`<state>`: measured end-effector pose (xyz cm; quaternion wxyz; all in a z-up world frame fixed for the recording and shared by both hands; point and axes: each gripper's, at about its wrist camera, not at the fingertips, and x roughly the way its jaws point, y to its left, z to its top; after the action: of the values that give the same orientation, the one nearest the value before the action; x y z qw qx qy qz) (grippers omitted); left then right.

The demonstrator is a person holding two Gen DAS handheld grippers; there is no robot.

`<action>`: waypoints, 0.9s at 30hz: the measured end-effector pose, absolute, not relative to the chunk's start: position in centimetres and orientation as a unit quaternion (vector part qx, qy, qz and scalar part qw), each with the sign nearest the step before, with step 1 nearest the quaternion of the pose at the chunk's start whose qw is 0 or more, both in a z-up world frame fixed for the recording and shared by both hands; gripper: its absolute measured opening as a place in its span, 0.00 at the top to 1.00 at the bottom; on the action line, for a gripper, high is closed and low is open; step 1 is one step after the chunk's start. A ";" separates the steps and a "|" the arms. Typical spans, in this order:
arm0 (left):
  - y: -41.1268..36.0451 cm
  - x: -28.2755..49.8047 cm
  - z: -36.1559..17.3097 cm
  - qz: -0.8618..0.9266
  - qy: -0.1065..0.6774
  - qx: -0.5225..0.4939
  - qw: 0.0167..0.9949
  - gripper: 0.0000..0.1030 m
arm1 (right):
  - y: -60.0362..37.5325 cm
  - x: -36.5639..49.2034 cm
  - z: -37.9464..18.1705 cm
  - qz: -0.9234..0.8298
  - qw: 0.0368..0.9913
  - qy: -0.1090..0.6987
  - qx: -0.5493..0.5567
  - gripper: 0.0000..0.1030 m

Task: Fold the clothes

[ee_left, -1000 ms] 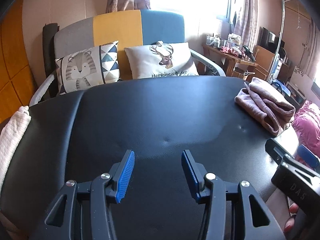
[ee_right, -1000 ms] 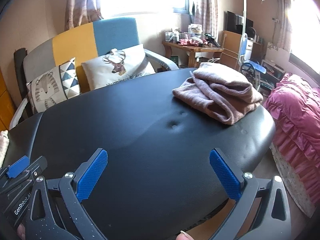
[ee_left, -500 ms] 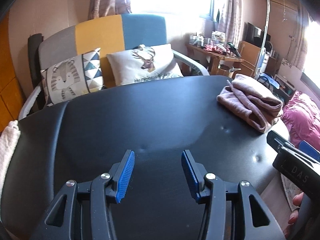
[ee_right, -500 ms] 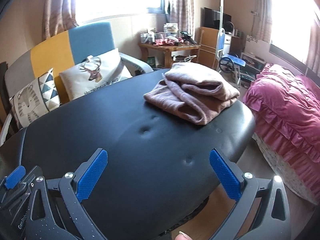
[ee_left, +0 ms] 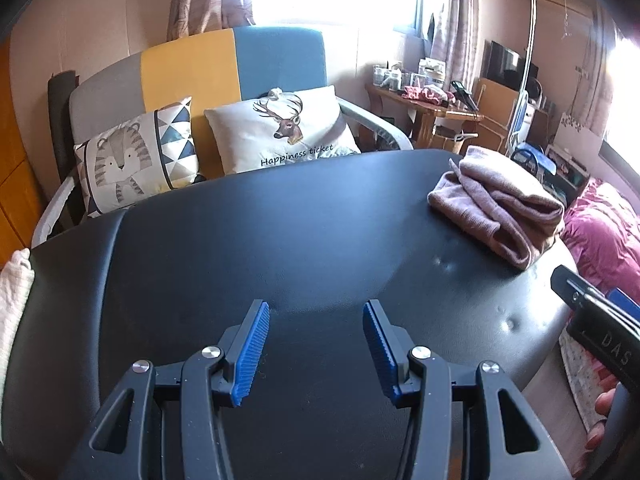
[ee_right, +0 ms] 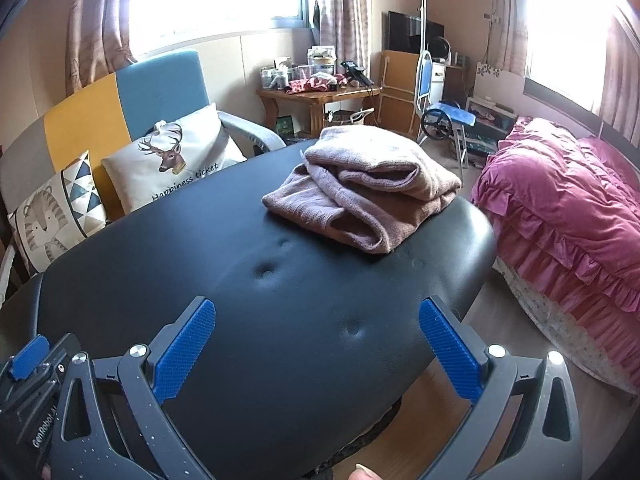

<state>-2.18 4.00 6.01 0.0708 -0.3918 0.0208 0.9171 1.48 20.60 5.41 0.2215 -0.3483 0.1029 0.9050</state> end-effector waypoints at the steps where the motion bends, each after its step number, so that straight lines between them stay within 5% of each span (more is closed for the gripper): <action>1: 4.1 -2.1 5.9 0.917 0.022 -0.393 0.071 0.51 | 20.5 1.4 5.3 0.905 0.220 0.103 -0.350 0.00; 27: 5.1 -1.9 4.9 0.909 0.044 -0.408 0.066 0.51 | 19.8 0.6 4.3 0.899 0.211 0.100 -0.371 0.00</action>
<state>-1.88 5.09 4.93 0.0661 -0.4081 0.0444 0.9095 0.63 19.84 4.34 0.2109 -0.3710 0.0996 0.8988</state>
